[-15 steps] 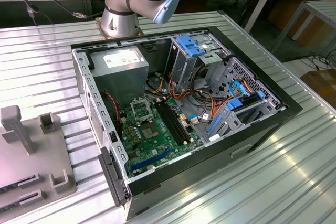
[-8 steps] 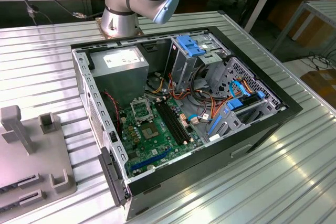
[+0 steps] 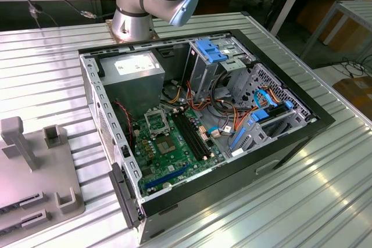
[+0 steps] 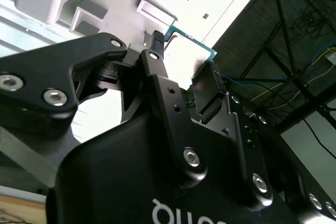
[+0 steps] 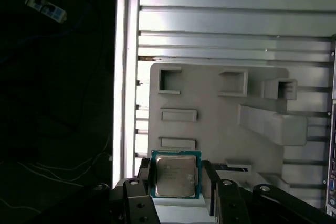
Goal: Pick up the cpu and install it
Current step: 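Pick up the cpu and move it towards the insertion slot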
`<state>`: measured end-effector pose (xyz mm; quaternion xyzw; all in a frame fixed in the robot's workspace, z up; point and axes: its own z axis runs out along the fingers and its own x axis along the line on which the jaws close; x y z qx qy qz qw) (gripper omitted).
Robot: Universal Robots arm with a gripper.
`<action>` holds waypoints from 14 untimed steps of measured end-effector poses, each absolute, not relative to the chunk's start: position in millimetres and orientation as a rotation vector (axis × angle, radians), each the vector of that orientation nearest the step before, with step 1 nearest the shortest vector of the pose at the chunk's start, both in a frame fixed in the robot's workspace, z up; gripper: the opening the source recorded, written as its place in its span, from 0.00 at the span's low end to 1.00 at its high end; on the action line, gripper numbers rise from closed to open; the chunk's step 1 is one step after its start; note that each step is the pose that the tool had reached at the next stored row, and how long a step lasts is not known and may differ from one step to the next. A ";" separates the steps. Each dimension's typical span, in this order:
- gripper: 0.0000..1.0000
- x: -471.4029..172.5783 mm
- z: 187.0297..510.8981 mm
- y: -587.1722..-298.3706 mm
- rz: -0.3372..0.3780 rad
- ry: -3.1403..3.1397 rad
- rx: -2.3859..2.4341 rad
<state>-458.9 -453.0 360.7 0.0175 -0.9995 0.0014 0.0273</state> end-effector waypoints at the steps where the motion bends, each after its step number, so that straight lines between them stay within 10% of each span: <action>1: 0.47 -458.8 362.4 -452.8 0.004 -3.086 0.054; 14: 0.47 -450.1 404.3 -450.7 0.013 -3.083 0.053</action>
